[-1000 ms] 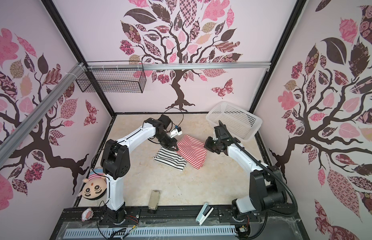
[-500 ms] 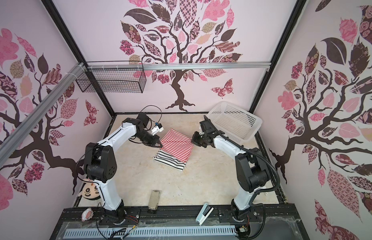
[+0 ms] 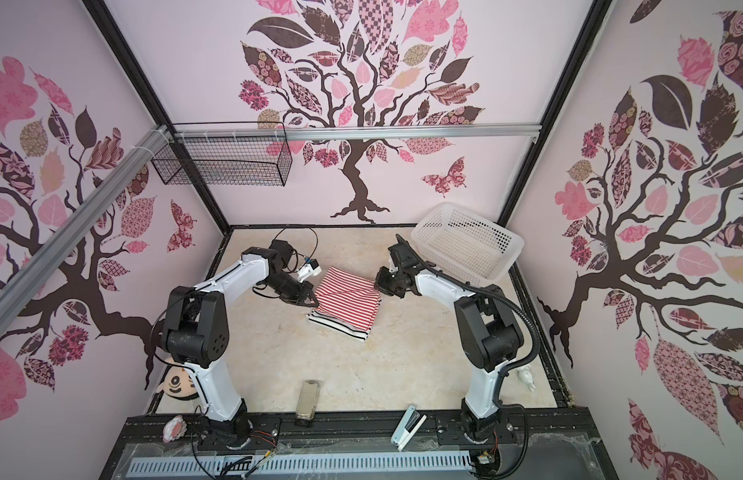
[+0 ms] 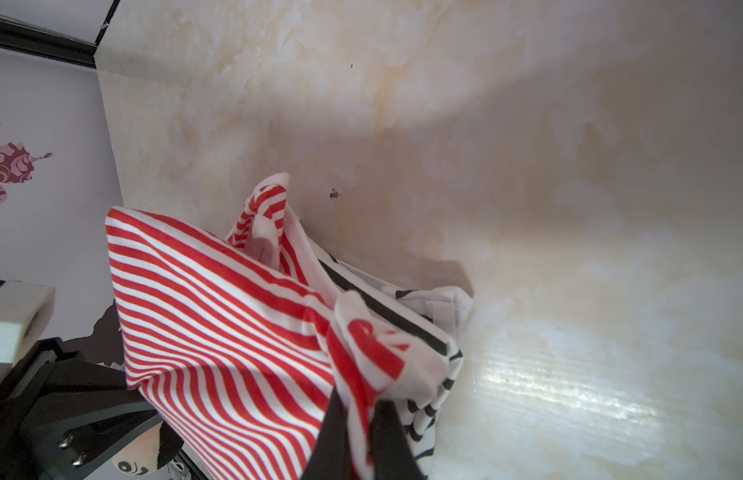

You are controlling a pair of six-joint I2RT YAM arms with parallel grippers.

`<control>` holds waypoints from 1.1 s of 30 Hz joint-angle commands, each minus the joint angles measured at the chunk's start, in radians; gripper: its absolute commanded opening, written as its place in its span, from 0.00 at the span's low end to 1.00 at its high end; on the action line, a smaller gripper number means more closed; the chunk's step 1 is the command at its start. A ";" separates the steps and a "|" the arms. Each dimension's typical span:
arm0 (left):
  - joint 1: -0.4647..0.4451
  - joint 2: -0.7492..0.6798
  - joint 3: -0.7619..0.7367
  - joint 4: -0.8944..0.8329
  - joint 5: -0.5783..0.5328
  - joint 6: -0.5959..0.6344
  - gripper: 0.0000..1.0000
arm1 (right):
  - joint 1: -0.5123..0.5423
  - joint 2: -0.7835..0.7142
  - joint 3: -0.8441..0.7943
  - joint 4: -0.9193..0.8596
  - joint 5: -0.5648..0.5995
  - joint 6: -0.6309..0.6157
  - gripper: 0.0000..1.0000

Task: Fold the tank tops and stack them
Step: 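Lower the red-striped bundle onto the black-striped top and release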

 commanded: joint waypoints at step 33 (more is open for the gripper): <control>0.040 -0.132 -0.166 0.044 -0.174 0.005 0.50 | 0.033 -0.141 -0.130 -0.074 0.122 -0.028 0.46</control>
